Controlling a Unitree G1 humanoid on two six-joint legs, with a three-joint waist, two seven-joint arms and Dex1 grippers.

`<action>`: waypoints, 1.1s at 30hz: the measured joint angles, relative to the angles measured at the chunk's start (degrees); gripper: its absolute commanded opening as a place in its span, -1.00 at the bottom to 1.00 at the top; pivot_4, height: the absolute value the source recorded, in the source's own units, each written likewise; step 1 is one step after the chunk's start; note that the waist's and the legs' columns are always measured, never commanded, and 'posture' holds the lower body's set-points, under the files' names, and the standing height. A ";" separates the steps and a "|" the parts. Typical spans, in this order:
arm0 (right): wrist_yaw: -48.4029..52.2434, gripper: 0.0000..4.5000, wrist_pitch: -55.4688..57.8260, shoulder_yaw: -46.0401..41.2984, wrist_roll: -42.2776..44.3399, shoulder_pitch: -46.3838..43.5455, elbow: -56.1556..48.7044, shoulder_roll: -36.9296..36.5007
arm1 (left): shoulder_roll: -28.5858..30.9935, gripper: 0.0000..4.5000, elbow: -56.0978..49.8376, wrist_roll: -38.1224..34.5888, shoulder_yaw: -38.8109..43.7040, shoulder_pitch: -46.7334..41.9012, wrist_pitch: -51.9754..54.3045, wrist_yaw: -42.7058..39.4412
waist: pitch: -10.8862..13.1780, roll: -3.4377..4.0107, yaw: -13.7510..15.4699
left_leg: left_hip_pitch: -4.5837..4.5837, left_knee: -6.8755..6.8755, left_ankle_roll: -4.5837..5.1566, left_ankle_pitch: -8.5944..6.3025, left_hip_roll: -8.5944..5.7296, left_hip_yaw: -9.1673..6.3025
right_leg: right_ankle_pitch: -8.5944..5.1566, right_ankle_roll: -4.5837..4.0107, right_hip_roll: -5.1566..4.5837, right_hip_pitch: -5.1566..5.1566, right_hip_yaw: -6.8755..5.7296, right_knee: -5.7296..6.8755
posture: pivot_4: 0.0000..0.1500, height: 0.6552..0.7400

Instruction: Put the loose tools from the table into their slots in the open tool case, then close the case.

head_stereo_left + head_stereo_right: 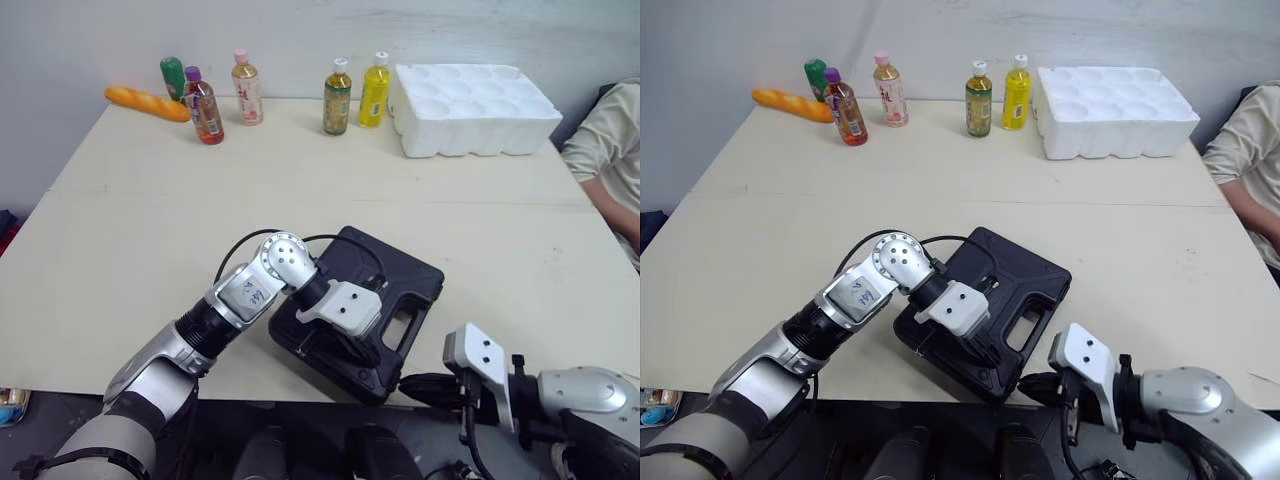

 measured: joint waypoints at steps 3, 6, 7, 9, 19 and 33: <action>-0.90 -1.00 1.83 0.47 0.97 -1.35 0.21 0.81 | 0.25 -0.98 0.21 0.18 0.34 -0.02 -0.10 -0.28 | -0.01 -0.01 -0.20 | 0.07 -0.16 -0.02 0.01 0.00 0.01 | 0.01 -0.02 -0.01 0.00 0.01 -0.01 | 1.00 1.00; -1.02 -1.00 1.99 0.72 0.98 -1.47 0.21 0.79 | 0.24 -0.98 0.21 0.33 0.38 -0.02 -0.10 -0.43 | -0.07 -0.05 -0.14 | 0.10 -0.32 -0.08 0.05 0.00 0.00 | 0.01 -0.03 -0.01 0.00 0.00 -0.04 | 1.00 1.00; -0.97 -1.00 1.97 0.63 0.97 -1.32 0.21 0.78 | 0.20 -0.98 0.21 0.34 0.38 -0.02 -0.10 -0.48 | -0.09 -0.06 -0.13 | 0.11 -0.35 -0.08 0.05 0.00 0.00 | 0.01 -0.03 0.00 0.00 0.00 -0.07 | 1.00 1.00; -0.78 -1.00 1.75 -0.08 1.01 -0.32 0.19 0.66 | -0.12 -0.98 0.21 0.34 0.45 0.08 -0.04 -0.44 | -0.11 -0.04 0.01 | 0.08 -0.37 -0.08 0.05 0.00 -0.01 | 0.01 -0.03 -0.02 -0.01 -0.02 -0.11 | 1.00 1.00; 8.29 0.29 0.85 -24.69 5.01 7.90 1.43 -4.87 | 7.08 0.22 -4.64 -18.20 16.19 3.93 25.16 -2.35 | 0.12 0.21 0.21 | -0.48 -0.41 -0.18 0.14 -0.03 -0.10 | 0.01 -0.03 -0.01 -0.60 -0.18 -0.03 | 1.00 1.00; 27.17 1.00 -5.94 -52.89 -0.60 12.03 15.78 -9.74 | 32.80 0.99 0.34 -27.92 46.92 15.67 34.25 2.16 | 0.25 0.25 -0.18 | -0.40 -0.71 -0.18 0.13 -0.04 0.07 | -0.03 -0.09 -0.03 -0.70 -0.02 -0.17 | 1.00 1.00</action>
